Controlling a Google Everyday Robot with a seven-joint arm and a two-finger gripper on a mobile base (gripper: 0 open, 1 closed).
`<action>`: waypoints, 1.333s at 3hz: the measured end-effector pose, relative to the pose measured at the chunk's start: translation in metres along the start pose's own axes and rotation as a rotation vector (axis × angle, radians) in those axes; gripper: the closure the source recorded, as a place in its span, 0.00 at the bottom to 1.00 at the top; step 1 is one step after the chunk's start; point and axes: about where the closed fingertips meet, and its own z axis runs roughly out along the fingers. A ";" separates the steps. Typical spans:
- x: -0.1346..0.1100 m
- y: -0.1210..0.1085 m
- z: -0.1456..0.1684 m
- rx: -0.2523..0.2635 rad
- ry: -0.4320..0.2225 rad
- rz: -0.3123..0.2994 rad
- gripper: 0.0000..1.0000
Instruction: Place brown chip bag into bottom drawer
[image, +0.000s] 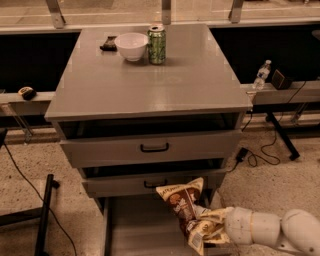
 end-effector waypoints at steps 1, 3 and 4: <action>0.097 0.073 0.023 0.036 0.081 0.132 1.00; 0.139 0.112 0.037 0.042 0.112 0.214 1.00; 0.155 0.105 0.053 0.120 0.092 0.249 1.00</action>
Offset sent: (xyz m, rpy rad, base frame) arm -0.0112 -0.0682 -0.2363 -0.0050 0.2122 -0.2664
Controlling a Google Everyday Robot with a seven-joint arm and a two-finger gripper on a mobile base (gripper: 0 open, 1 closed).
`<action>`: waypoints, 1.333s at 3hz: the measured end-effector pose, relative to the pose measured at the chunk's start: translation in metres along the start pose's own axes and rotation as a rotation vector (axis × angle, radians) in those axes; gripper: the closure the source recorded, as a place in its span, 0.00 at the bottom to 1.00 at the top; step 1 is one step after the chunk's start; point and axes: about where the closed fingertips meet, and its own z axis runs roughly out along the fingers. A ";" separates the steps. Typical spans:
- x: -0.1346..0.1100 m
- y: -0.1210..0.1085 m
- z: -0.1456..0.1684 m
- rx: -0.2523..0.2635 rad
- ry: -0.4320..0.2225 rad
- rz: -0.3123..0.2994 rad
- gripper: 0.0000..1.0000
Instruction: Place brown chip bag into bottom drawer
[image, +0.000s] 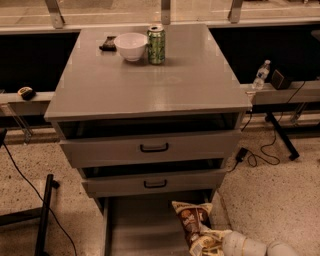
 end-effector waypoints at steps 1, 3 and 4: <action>0.026 -0.017 0.050 0.098 -0.023 0.041 1.00; 0.039 -0.020 0.126 0.087 -0.073 0.041 0.83; 0.039 -0.020 0.126 0.087 -0.073 0.041 0.60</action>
Offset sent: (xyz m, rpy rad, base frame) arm 0.1233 0.1115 -0.1126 0.1340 -0.0562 -0.0048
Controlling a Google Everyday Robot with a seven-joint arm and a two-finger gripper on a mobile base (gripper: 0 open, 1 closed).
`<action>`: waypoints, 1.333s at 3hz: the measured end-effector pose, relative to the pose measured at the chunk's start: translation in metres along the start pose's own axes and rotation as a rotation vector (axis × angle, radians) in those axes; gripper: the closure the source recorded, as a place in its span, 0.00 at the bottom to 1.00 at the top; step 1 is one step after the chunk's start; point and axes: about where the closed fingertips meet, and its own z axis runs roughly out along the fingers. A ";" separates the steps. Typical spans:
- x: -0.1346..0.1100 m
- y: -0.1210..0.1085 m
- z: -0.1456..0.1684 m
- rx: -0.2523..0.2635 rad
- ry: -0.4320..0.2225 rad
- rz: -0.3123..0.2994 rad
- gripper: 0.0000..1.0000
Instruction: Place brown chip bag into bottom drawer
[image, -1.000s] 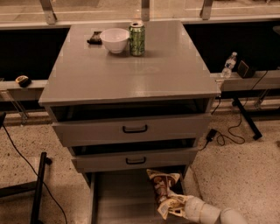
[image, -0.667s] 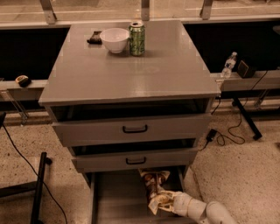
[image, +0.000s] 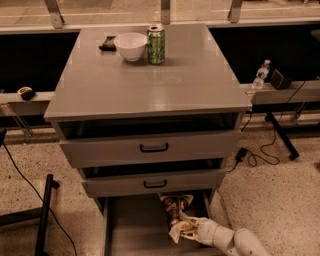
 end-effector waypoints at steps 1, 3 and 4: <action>0.000 0.000 0.000 0.000 0.000 0.000 0.37; 0.000 0.000 0.000 -0.001 -0.003 0.002 0.00; 0.000 0.000 0.000 -0.001 -0.003 0.002 0.00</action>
Offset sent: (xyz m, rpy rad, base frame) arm 0.0000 0.0000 0.0000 0.0000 0.0000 0.0000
